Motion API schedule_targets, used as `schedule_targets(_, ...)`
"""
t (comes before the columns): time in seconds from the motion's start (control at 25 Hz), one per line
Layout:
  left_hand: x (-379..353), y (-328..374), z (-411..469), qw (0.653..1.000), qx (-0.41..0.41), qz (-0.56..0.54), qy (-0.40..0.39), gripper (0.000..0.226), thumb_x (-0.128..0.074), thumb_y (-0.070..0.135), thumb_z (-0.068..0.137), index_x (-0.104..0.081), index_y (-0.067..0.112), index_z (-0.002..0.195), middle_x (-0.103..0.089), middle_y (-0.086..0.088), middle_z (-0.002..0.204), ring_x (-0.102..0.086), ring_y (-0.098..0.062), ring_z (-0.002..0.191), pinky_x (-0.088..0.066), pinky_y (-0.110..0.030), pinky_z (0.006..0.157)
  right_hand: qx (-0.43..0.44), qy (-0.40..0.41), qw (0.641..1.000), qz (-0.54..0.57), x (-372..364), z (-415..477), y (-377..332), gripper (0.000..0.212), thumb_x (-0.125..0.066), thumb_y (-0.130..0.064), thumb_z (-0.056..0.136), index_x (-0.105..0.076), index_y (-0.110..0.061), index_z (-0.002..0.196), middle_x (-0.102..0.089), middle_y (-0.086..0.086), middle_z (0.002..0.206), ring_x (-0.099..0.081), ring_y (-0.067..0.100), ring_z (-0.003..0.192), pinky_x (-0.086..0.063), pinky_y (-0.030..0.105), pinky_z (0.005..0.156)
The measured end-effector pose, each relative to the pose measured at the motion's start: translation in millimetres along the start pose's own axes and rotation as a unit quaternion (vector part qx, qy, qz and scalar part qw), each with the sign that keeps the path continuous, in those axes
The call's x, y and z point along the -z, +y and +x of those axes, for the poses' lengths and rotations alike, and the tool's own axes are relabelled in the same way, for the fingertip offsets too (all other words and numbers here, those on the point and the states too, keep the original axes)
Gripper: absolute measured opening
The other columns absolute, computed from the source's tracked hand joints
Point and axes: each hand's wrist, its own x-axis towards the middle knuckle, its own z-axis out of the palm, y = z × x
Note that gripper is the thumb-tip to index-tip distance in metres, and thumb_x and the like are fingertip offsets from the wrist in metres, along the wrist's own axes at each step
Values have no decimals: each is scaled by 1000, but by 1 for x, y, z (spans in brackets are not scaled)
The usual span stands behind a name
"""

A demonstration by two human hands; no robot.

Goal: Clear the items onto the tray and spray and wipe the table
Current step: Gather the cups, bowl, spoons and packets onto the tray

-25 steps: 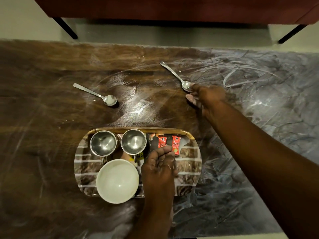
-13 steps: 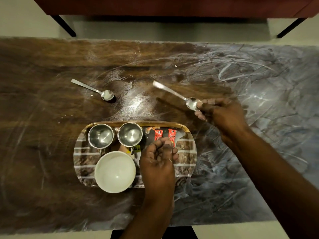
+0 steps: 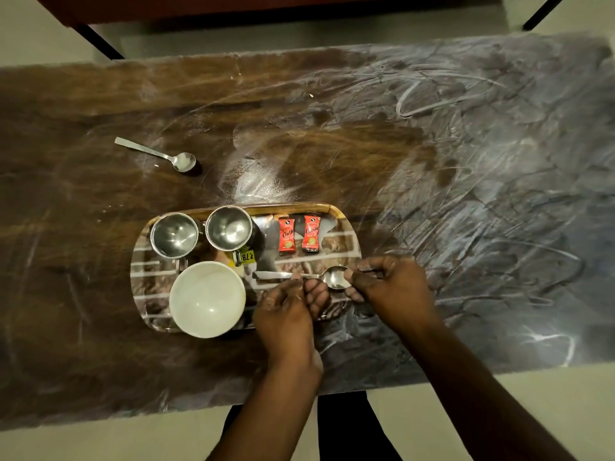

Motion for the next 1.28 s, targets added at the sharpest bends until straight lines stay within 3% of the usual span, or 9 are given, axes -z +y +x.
schedule_targets(0.2,-3,4,13,1000,8,-17,9,10,-61,-2,105,-69,-10,105,-77,-11,62,-77,-15,51,-63,-21,52,81,18,989,-119,-5,10,-9,9,-84,-22,90,-84,-15,96,-79,-2,73,-76,12,59,-67,39,63)
schedule_targets(0.36,-7,5,16,1000,16,-25,7,12,-58,-4,107,-66,-6,98,-76,-8,56,-76,-15,49,-63,-22,52,117,28,979,-167,-6,15,-14,12,-83,-23,91,-85,-16,100,-82,-1,87,-75,8,68,-63,28,66)
schedule_targets(0.56,-8,5,23,999,22,-33,20,9,-58,-4,106,-66,-7,104,-77,-11,59,-77,-18,51,-66,-26,55,131,47,977,-163,-13,14,-14,10,-83,-18,90,-83,-18,100,-77,-10,77,-69,-2,55,-52,12,52)
schedule_targets(0.72,-10,6,24,999,30,-33,31,11,-56,-6,106,-67,-6,105,-76,-14,64,-77,-19,51,-66,-27,54,141,52,975,-164,-15,12,-18,12,-84,-17,88,-82,-20,100,-72,-18,74,-69,-9,68,-50,6,56)
schedule_targets(0.88,-8,13,12,998,62,-15,28,13,-65,5,105,-70,-6,107,-75,-15,73,-71,-19,55,-63,-26,53,142,53,979,-137,-14,7,-33,14,-86,-23,88,-75,-31,90,-75,-15,77,-72,-3,63,-59,16,57)
schedule_targets(1.0,-3,31,-8,997,67,33,-4,10,-67,6,102,-74,4,96,-67,-7,71,-56,-14,55,-46,-27,52,159,71,979,-110,-20,8,-55,8,-83,-26,90,-76,-29,90,-75,-17,75,-72,-3,63,-52,11,51)
schedule_targets(1.16,7,95,-17,997,-2,30,-65,22,-62,1,101,-74,12,86,-68,-3,67,-55,-10,52,-46,-25,47,181,70,977,-85,-51,18,-99,3,-80,-30,93,-77,-29,92,-75,-17,79,-71,-7,69,-48,6,56)
schedule_targets(1.2,10,118,-13,996,-22,15,-81,22,-60,1,102,-72,13,87,-67,-3,67,-55,-10,50,-45,-23,43,184,60,978,-73,-63,24,-111,5,-80,-31,92,-78,-27,91,-76,-15,80,-72,-5,71,-51,8,60)
schedule_targets(1.28,15,165,5,994,-54,-12,-98,21,-58,5,103,-70,15,89,-66,0,65,-55,-7,50,-45,-19,42,178,32,982,-52,-91,38,-136,10,-81,-30,91,-79,-21,93,-79,-7,86,-76,4,76,-64,27,74)
